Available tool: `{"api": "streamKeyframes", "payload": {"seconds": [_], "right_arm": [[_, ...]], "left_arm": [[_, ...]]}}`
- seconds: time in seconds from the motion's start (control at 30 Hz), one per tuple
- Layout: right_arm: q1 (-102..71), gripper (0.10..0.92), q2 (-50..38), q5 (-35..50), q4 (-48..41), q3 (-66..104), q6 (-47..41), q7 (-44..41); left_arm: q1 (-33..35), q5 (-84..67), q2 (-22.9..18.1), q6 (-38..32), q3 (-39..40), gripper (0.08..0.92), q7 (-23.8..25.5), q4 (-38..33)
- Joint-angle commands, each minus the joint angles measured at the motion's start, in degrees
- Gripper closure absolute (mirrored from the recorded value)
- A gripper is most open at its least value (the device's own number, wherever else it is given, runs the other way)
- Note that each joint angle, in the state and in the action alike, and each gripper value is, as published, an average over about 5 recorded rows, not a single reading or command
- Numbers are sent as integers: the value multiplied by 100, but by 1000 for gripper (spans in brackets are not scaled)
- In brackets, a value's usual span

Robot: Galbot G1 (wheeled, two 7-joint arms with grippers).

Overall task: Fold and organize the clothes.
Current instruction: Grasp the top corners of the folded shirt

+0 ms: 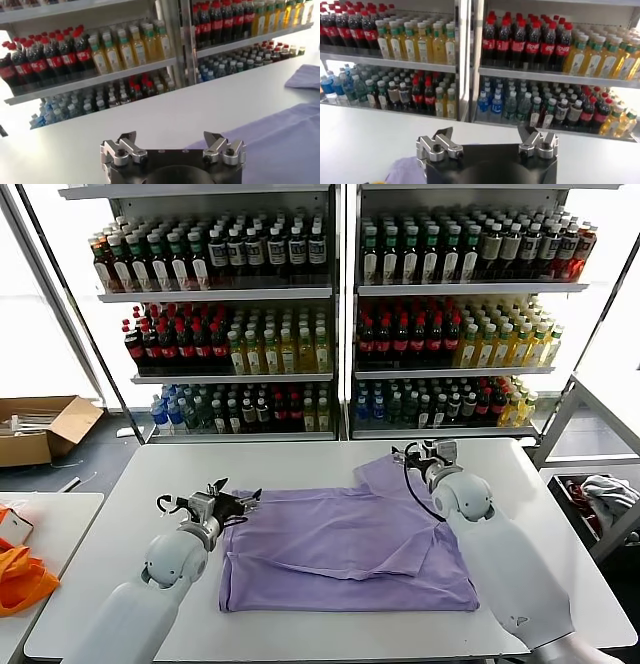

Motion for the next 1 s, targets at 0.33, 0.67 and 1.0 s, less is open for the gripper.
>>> {"api": "streamKeyframes", "payload": {"seconds": [0.33, 0.67, 1.0], "right_arm": [[302, 203, 571, -45, -1185, -21, 14, 52], [314, 203, 622, -103, -1355, -8, 49, 44], [170, 252, 714, -207, -1355, 15, 64, 93]], "left_arm": [[-366, -124, -155, 147, 102, 177, -117, 627], [-345, -181, -198, 135, 91, 177, -126, 769], [-126, -226, -105, 161, 127, 250, -86, 563]]}}
